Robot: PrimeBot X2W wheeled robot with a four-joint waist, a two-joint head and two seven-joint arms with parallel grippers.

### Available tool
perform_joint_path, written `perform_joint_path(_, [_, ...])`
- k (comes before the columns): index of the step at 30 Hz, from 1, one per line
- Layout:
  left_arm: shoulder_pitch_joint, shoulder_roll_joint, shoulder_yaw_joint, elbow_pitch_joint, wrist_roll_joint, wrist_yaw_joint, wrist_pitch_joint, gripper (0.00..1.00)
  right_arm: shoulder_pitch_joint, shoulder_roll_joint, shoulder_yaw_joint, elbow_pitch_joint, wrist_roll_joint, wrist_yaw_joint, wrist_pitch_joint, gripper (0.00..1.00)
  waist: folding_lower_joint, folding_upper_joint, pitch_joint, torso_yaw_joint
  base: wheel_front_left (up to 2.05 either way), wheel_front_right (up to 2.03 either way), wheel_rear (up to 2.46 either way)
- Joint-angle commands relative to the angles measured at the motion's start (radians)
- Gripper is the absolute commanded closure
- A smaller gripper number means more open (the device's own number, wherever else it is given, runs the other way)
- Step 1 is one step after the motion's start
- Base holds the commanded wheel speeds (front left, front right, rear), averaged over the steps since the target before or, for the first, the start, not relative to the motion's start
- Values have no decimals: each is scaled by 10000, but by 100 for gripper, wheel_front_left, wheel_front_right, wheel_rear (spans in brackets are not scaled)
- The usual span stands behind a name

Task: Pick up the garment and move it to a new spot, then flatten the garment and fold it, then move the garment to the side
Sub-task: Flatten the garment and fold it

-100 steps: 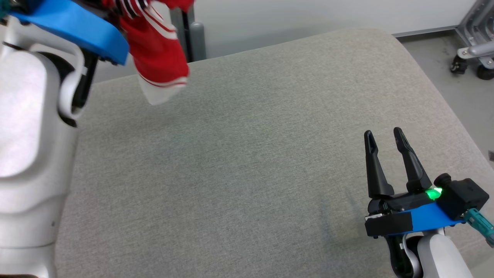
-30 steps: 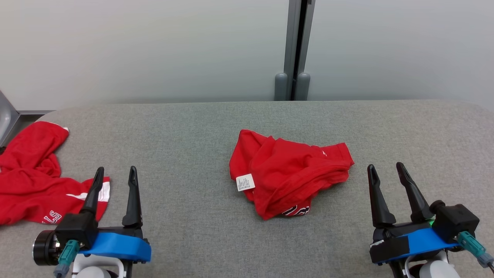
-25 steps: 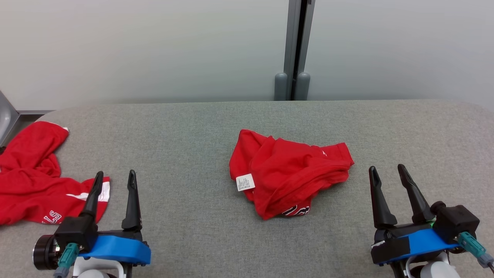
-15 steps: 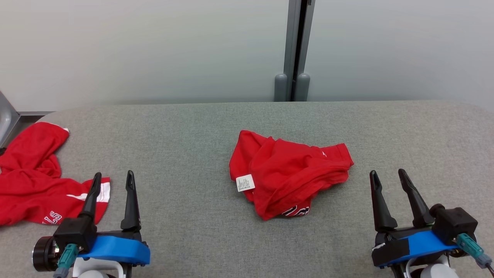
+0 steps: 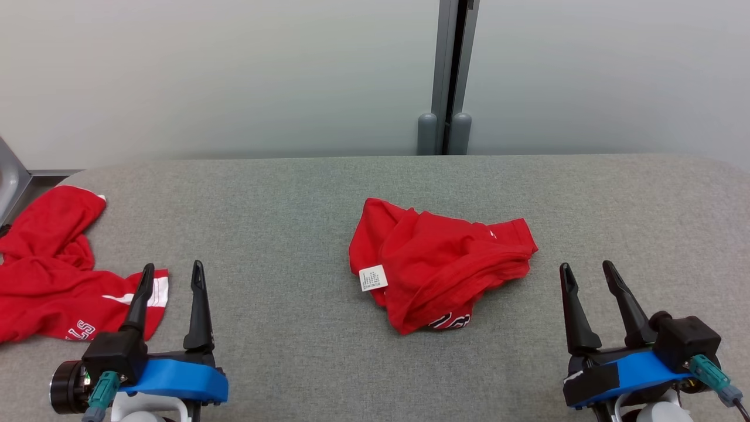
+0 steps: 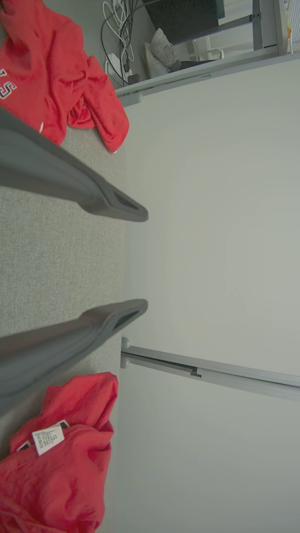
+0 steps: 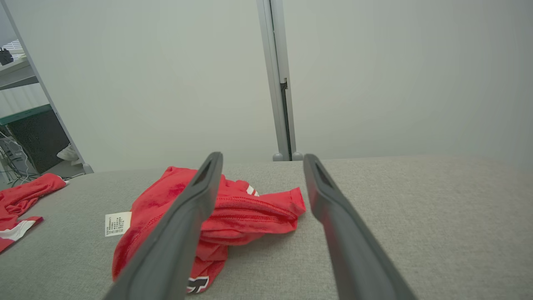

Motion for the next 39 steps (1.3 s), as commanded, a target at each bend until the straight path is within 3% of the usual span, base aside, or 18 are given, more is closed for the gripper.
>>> perform_joint_path(1, [-5, -5, 95, 24, 104, -76, -29, 0, -40, -40, -14, 68, -86, 3, -23, 0, 0, -1, -5, -3, 0, 0, 0])
perform_joint_path(10, [-37, -113, 188, 39, 215, -159, -29, 0, -467, -40, 11, 327, -470, 1, -17, 0, 0, -1, 1, -33, 0, 0, 0])
perform_joint_path(20, [-558, -295, 50, 54, 335, -349, -30, 0, -2853, -426, -143, 1445, -1565, 1, 300, 0, 0, -1, 546, 351, 0, 0, 0])
perform_joint_path(30, [-1242, -568, -180, 99, 314, -514, -29, 0, -5262, -1460, -188, 4381, -1761, 1, 800, 0, 0, -1, 1515, 1243, 0, 0, 0])
perform_joint_path(39, [-1745, -690, -140, 130, 237, -615, -29, 0, -6052, -1923, -274, 7444, -1759, 1, 1347, 0, 0, -1, 2174, 1785, 0, 0, 0])
